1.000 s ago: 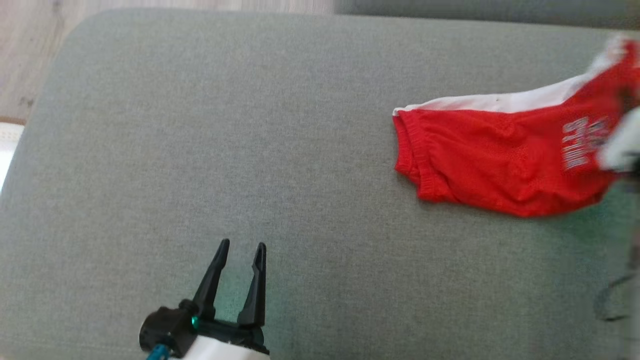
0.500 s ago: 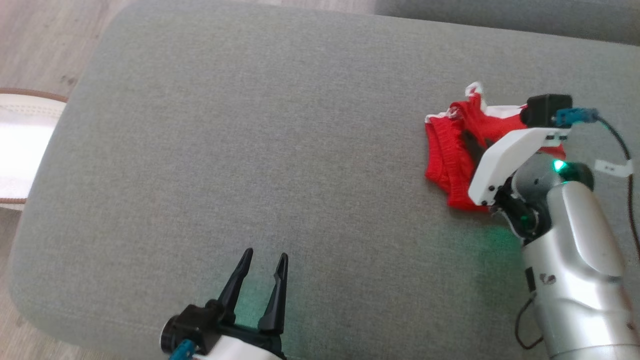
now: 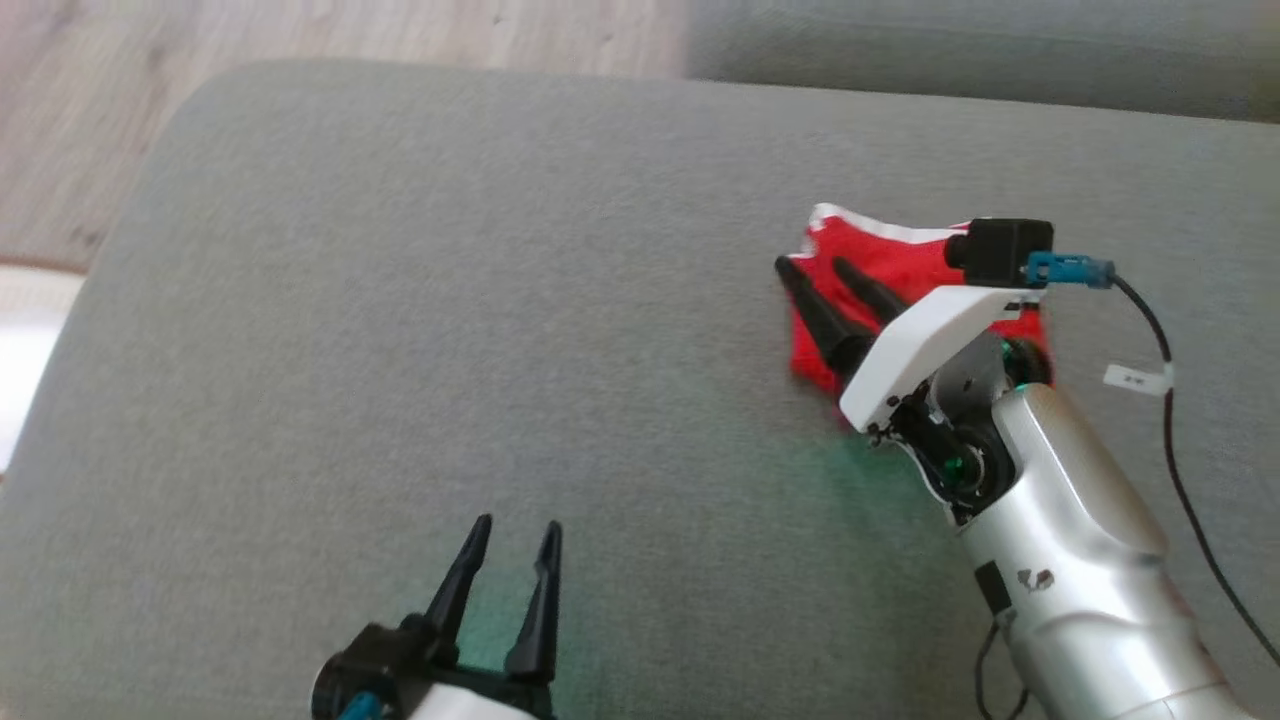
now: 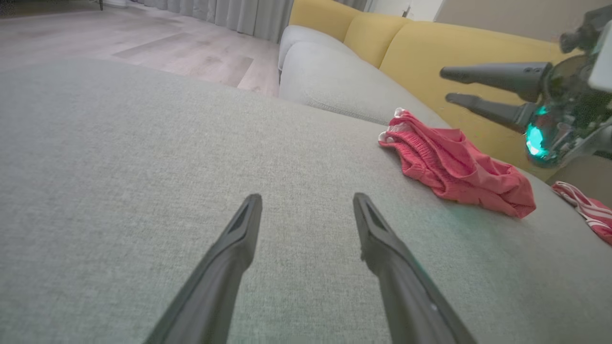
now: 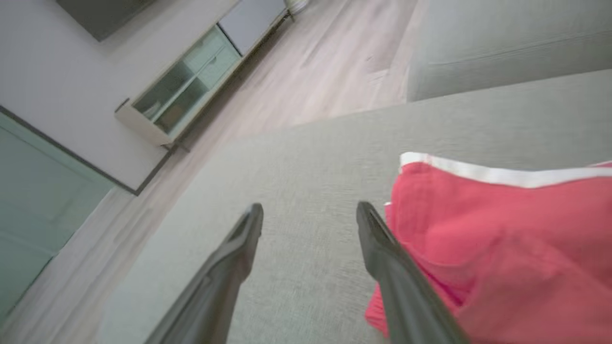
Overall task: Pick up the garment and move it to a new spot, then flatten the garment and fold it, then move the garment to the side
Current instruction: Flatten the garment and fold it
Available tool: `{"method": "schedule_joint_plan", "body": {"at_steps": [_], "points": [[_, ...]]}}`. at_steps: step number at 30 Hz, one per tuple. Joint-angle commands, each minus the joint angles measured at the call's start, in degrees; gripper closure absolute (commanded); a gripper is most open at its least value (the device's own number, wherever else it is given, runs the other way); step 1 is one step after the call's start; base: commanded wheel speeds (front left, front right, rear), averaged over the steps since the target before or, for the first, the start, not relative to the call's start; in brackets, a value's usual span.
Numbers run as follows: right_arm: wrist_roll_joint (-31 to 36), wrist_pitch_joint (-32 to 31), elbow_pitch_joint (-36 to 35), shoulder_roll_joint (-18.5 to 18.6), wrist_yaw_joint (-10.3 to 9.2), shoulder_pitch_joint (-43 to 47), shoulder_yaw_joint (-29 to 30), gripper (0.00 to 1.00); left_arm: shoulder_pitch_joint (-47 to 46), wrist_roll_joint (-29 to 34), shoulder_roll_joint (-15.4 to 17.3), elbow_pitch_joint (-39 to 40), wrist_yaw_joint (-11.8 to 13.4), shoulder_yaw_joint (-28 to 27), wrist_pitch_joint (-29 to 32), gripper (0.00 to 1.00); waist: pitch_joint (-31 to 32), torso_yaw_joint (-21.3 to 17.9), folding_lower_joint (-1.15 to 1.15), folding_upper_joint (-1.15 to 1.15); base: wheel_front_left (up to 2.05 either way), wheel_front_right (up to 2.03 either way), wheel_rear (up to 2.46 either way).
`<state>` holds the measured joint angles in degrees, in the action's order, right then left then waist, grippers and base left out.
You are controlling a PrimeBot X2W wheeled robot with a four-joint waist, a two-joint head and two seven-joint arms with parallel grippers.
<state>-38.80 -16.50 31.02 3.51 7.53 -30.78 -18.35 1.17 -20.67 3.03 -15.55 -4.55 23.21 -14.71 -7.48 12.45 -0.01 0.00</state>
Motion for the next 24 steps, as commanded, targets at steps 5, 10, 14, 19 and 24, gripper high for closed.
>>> {"method": "schedule_joint_plan", "body": {"at_steps": [5,10,14,19,24], "points": [[14.0,6.9,-5.5,-0.2,-0.04,2.6,3.5,0.00,2.0,1.2,-0.1,1.8,-0.4,-4.1,-0.3,0.00,4.5,-4.5,0.01,0.00,0.00,0.00,0.00],[23.1,10.5,-10.5,2.4,-0.04,9.9,9.3,0.00,4.7,1.8,-0.1,2.9,-0.6,-6.3,-0.3,0.00,7.5,-6.5,0.01,0.00,0.00,0.00,0.00],[26.6,12.9,-13.0,4.7,-0.04,15.6,14.1,0.00,6.5,2.4,-0.1,4.5,-0.6,-7.8,-0.3,0.00,8.3,-7.3,0.01,0.00,0.00,0.00,0.00],[28.3,15.1,-13.6,6.0,-0.04,18.1,18.0,0.00,6.6,3.0,-0.1,6.3,-0.9,-8.6,-0.3,0.00,6.7,-6.8,0.01,0.00,0.00,0.00,0.00],[27.9,13.8,-10.4,6.6,-0.04,13.9,18.2,1.00,4.3,3.4,-0.1,7.4,-1.5,-8.0,-0.3,0.00,2.9,-4.4,0.01,0.00,0.00,0.00,0.00]]}}
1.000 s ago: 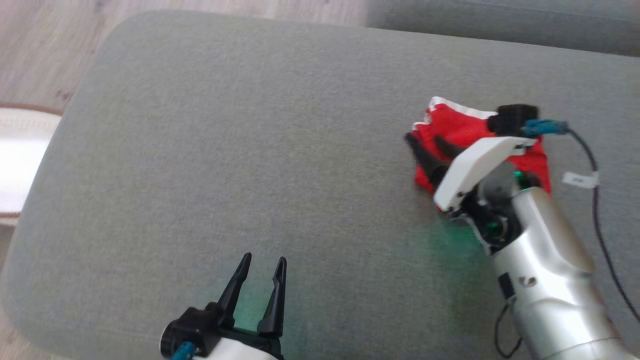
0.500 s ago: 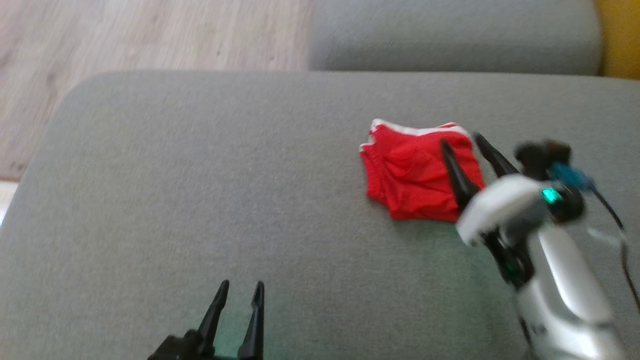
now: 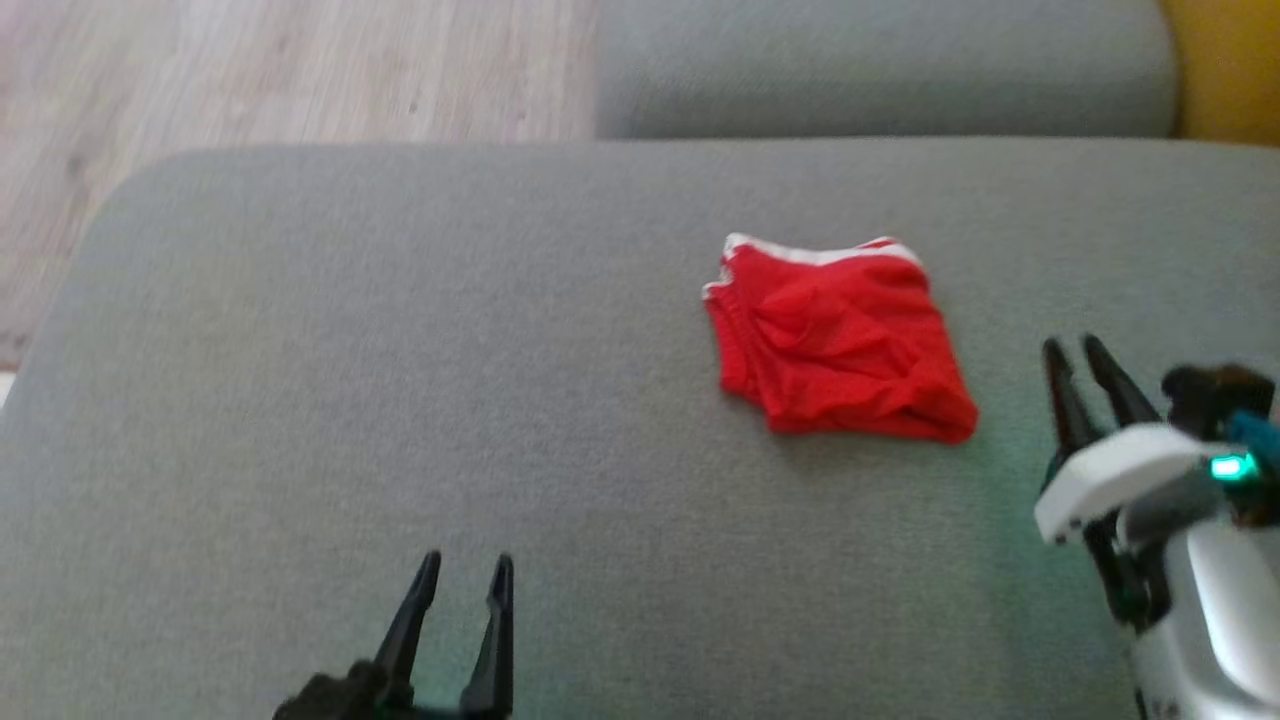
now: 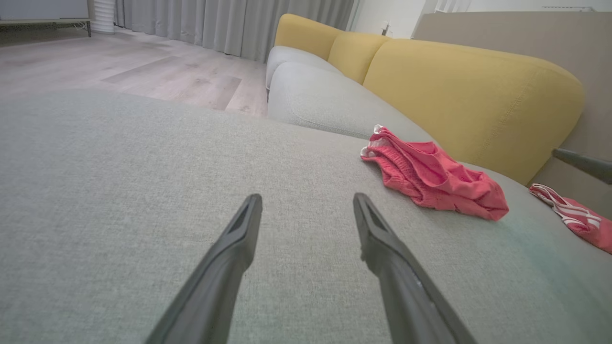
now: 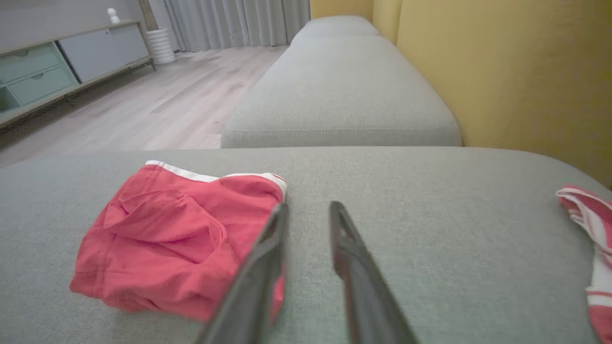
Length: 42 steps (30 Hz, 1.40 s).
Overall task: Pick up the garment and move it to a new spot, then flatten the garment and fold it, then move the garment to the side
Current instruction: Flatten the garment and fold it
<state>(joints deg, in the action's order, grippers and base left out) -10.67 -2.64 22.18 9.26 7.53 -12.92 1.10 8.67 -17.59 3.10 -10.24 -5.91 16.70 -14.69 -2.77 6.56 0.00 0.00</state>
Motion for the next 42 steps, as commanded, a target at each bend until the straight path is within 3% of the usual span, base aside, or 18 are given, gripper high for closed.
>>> {"method": "schedule_joint_plan", "body": {"at_steps": [1,7,18,35,42], "points": [[-0.8,-0.4,-0.4,0.7,-0.04,-5.3,-1.1,1.00,-3.7,0.3,-0.2,2.1,-0.3,-1.4,-0.3,0.00,-2.5,2.0,0.00,0.00,0.00,0.00,0.00],[1.5,-2.1,9.6,1.7,-0.04,-12.8,-3.0,1.00,-5.8,-0.3,-0.2,1.5,-0.7,-0.4,-0.3,0.00,-5.4,5.5,0.00,0.00,0.00,0.00,0.00],[0.4,-0.8,21.2,-0.3,-0.04,-16.5,-7.5,1.00,-6.0,-1.3,-0.2,1.0,-0.5,-0.6,-0.3,0.00,-4.7,7.6,0.00,0.00,0.00,0.00,0.00],[-14.3,-5.3,17.4,-1.2,-0.04,-12.3,-30.1,1.00,-4.7,-1.4,-0.2,1.2,0.1,-1.4,-0.3,0.00,-2.3,5.7,0.00,0.00,0.00,0.00,0.00],[-16.2,-1.0,13.7,0.1,-0.04,-10.0,-33.9,1.00,-2.7,-1.1,-0.2,1.2,0.5,-2.4,-0.3,0.00,1.2,3.7,0.00,0.00,0.00,0.00,0.00]]}}
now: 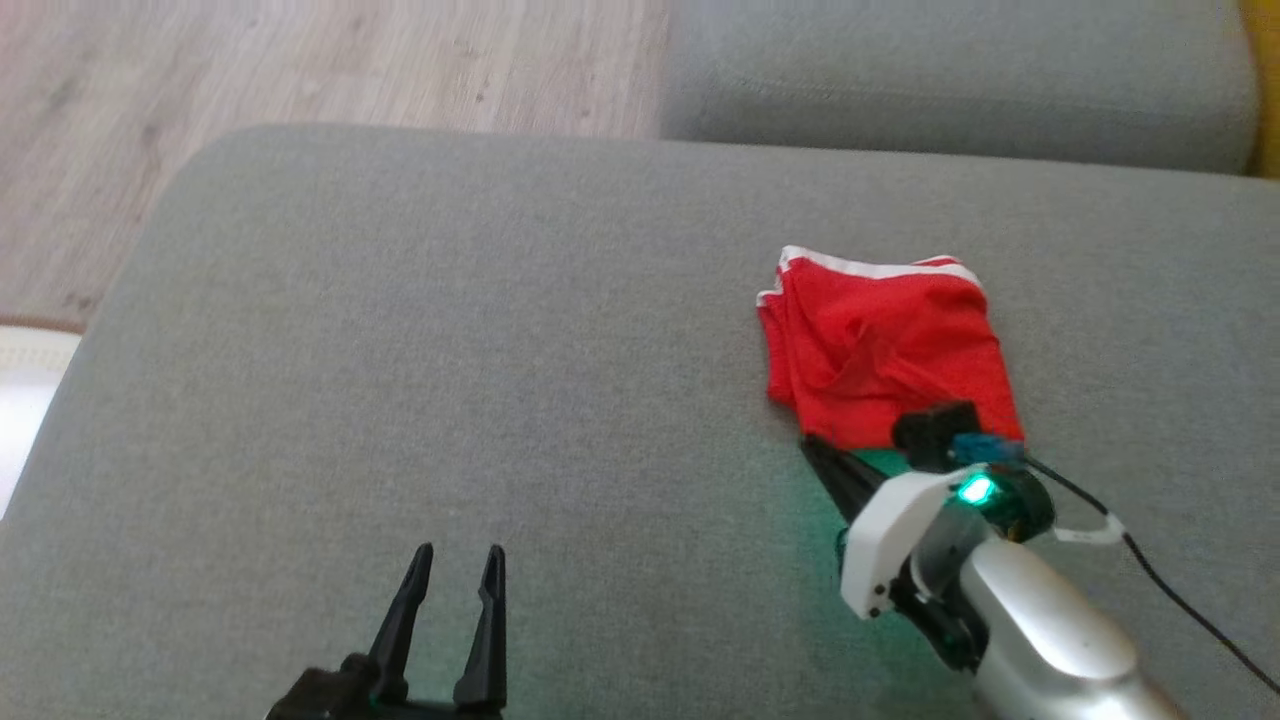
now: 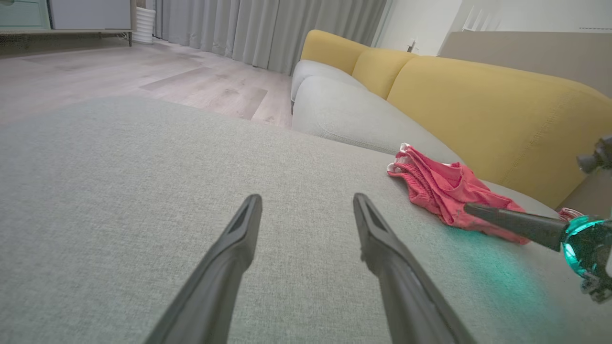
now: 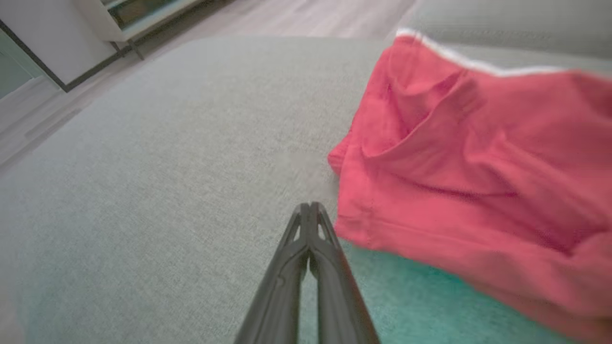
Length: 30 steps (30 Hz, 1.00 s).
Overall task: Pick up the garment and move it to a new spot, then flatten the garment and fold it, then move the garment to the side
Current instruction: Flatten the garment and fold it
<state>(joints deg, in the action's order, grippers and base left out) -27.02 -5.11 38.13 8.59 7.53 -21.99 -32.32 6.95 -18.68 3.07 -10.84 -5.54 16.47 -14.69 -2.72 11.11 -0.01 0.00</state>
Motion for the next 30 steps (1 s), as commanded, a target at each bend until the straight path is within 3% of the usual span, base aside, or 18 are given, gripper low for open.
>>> {"method": "schedule_joint_plan", "body": {"at_steps": [1,4,5,7,8,11,16,20,30], "points": [[0.6,2.5,-2.7,1.2,-0.04,-0.6,-0.1,1.00,-0.7,0.1,-0.2,1.9,0.2,-2.3,-0.3,0.00,1.7,-1.2,0.01,0.00,0.00,0.00,0.00],[2.3,5.9,-4.2,2.3,-0.04,0.8,2.9,1.00,0.2,0.3,-0.2,2.2,0.4,-2.8,-0.3,0.00,3.3,-2.2,0.01,0.00,0.00,0.00,0.00],[3.3,7.1,-4.8,2.7,-0.04,1.3,4.3,0.94,0.5,0.3,-0.2,2.3,0.4,-3.1,-0.3,0.00,3.9,-2.5,0.01,0.00,0.00,0.00,0.00],[5.6,9.7,-6.2,3.4,-0.04,2.5,7.9,0.21,1.0,0.7,-0.2,2.4,0.4,-3.7,-0.3,0.00,4.5,-3.2,0.01,0.00,0.00,0.00,0.00],[6.7,10.7,-7.0,3.6,-0.04,3.3,9.6,0.00,1.1,1.0,-0.2,2.4,0.4,-4.0,-0.3,0.00,4.7,-3.4,0.01,0.00,0.00,0.00,0.00],[8.9,12.6,-8.8,4.0,-0.04,5.2,13.0,0.00,1.3,1.6,-0.2,2.2,0.2,-4.9,-0.3,0.00,5.3,-3.9,0.01,0.00,0.00,0.00,0.00],[13.0,17.7,-14.0,3.1,-0.04,13.3,25.9,0.00,1.5,2.9,-0.2,1.4,-0.5,-7.7,-0.3,0.00,6.9,-5.0,0.01,0.00,0.00,0.00,0.00],[14.8,18.9,-15.4,1.3,-0.04,19.4,31.7,0.00,2.1,3.5,-0.2,0.5,-0.9,-8.8,-0.3,0.00,7.6,-5.2,0.01,0.00,0.00,0.00,0.00],[16.7,19.8,-14.3,-1.4,-0.04,24.3,34.7,0.00,2.3,3.6,-0.2,-0.2,-1.3,-9.3,-0.3,0.00,7.4,-5.5,0.01,0.00,0.00,0.00,0.00]]}}
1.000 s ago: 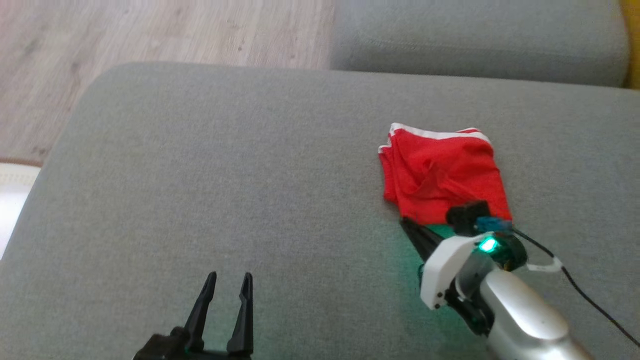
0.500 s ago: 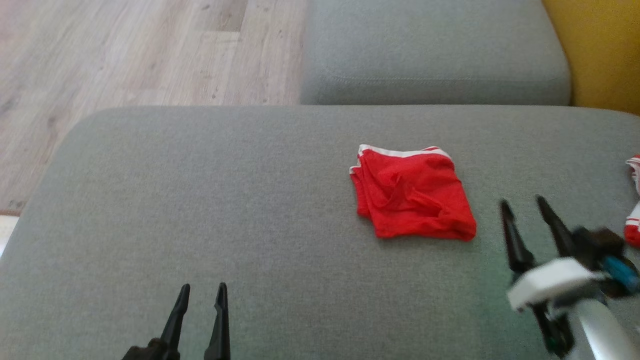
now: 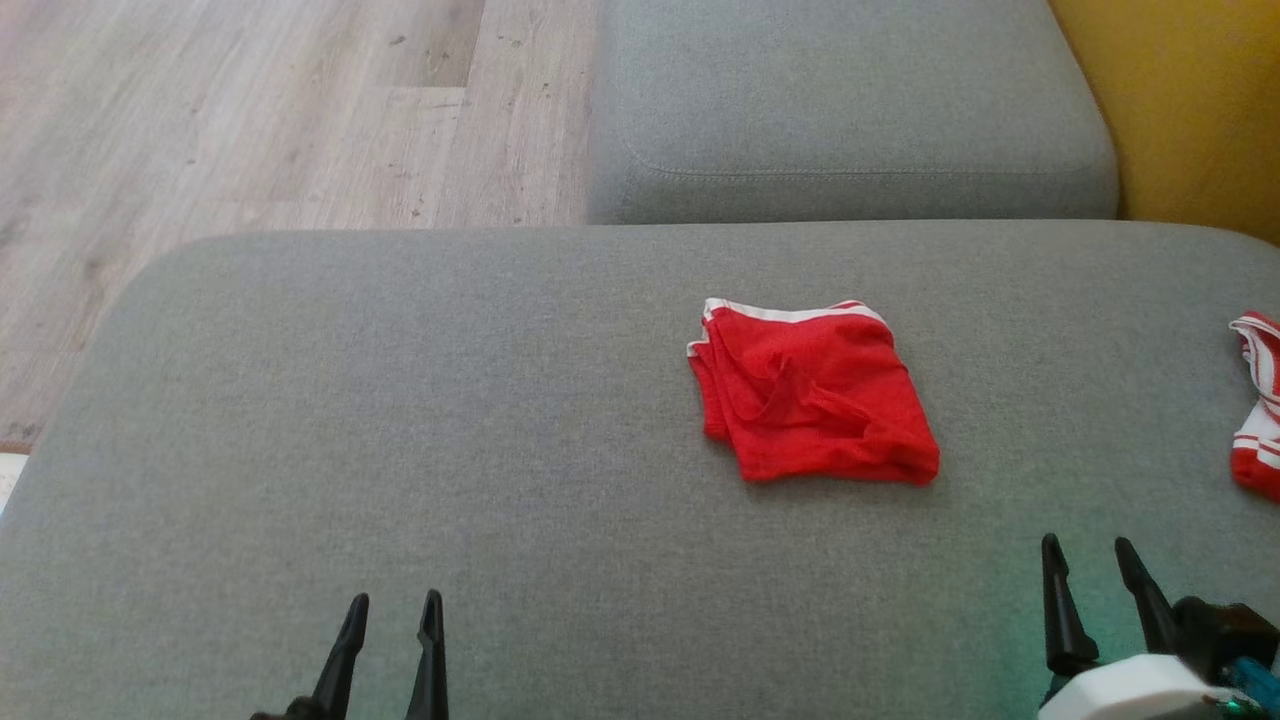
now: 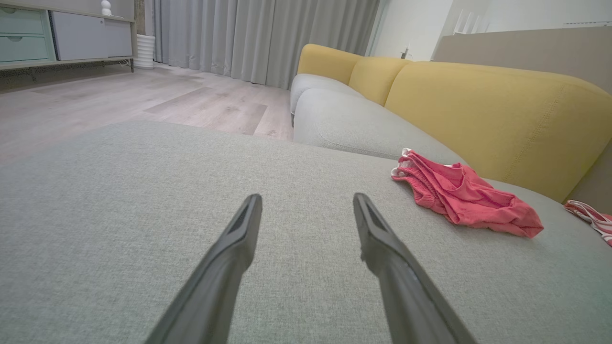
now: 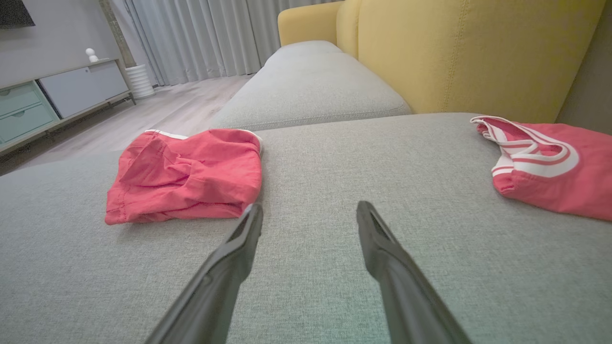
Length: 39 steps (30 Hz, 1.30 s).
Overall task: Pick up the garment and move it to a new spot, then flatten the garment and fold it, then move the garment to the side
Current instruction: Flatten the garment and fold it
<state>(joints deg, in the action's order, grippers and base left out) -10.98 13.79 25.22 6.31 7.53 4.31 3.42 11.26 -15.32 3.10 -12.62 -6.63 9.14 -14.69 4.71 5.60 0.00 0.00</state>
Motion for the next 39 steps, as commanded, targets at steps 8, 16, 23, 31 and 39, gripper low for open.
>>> {"method": "schedule_joint_plan", "body": {"at_steps": [8,16,23,31,39], "points": [[0.8,1.0,-1.1,0.6,-0.04,-3.3,-1.4,0.00,-2.0,0.1,-0.2,1.9,-0.4,-1.7,-0.3,0.00,-0.3,0.4,0.00,0.00,0.00,0.00,0.00],[-0.4,0.2,-2.0,1.4,-0.04,-7.0,-2.9,0.00,-2.4,-0.2,-0.2,2.4,-0.4,-1.1,-0.3,0.00,-1.6,1.2,0.00,0.00,0.00,0.00,0.00],[-3.2,-7.8,-0.5,4.3,-0.04,-16.8,-8.1,1.00,-4.4,-0.2,-0.2,2.9,-0.5,0.3,-0.3,0.00,-5.1,3.2,0.00,0.00,0.00,0.00,0.00],[-4.0,-16.0,8.7,6.7,-0.04,-26.8,-12.0,1.00,-7.5,-1.4,-0.2,2.8,-0.6,2.6,-0.3,0.00,-10.1,6.8,0.00,0.00,0.00,0.00,0.00],[-5.9,-20.4,17.7,9.0,-0.04,-32.9,-16.9,1.00,-9.4,-2.4,-0.2,2.0,-0.7,3.6,-0.3,0.00,-12.7,9.6,0.00,0.00,0.00,0.00,0.00]]}}
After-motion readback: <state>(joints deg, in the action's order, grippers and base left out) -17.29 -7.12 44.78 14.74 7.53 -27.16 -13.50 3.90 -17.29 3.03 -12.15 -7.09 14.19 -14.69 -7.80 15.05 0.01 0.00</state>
